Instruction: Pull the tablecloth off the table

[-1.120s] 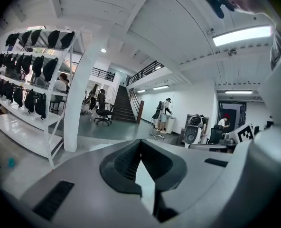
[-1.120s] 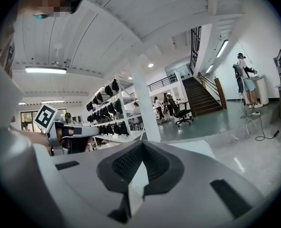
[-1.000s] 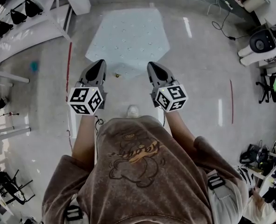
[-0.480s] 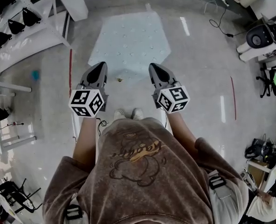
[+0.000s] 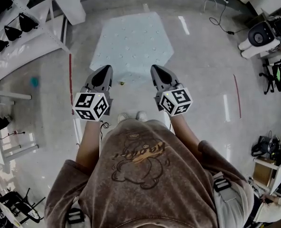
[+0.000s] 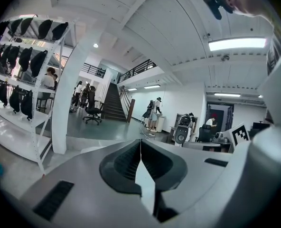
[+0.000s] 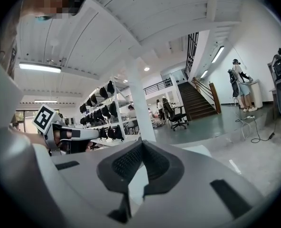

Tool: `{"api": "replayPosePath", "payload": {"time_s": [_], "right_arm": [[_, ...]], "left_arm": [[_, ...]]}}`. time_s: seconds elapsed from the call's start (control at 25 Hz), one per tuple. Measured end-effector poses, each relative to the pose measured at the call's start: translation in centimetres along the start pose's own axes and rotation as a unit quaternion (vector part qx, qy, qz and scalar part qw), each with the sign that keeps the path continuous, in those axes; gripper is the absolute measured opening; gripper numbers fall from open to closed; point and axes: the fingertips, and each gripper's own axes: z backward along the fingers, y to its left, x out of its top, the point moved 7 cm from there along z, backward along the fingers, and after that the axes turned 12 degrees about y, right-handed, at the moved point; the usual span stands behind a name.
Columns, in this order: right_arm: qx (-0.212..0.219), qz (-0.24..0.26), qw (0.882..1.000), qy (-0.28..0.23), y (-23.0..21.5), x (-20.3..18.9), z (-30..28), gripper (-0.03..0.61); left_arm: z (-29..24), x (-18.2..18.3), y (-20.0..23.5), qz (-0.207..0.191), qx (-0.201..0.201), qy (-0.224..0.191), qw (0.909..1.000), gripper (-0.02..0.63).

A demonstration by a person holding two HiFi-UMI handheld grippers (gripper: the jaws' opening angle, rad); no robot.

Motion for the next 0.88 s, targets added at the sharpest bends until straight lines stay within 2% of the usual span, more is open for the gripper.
{"api": "replayPosePath", "payload": {"time_s": [0.4,0.48,0.56,0.72,0.88], "right_arm": [[-0.008,-0.008,1.0,0.003,0.8,-0.1,-0.7,0.006],[-0.006,-0.007,1.0,0.003,1.0,-0.1,-0.7,0.023],[-0.005,-0.006,1.0,0.003,1.1,0.0,-0.6,0.042],[0.002,-0.01,1.0,0.0,1.2,0.0,-0.6,0.094],[0.004,-0.015,1.0,0.011,1.1,-0.5,-0.6,0.162]], "left_arm": [[0.2,-0.1,0.6,0.006,-0.022,0.008,0.9997,0.021],[0.3,-0.1,0.8,0.008,-0.019,0.007,0.9998,0.023],[0.4,-0.2,0.9,0.012,-0.02,0.007,0.9997,0.086],[0.6,-0.2,1.2,0.019,-0.025,0.005,0.9995,0.145],[0.6,-0.8,1.3,0.025,-0.027,0.002,0.9993,0.234]]}}
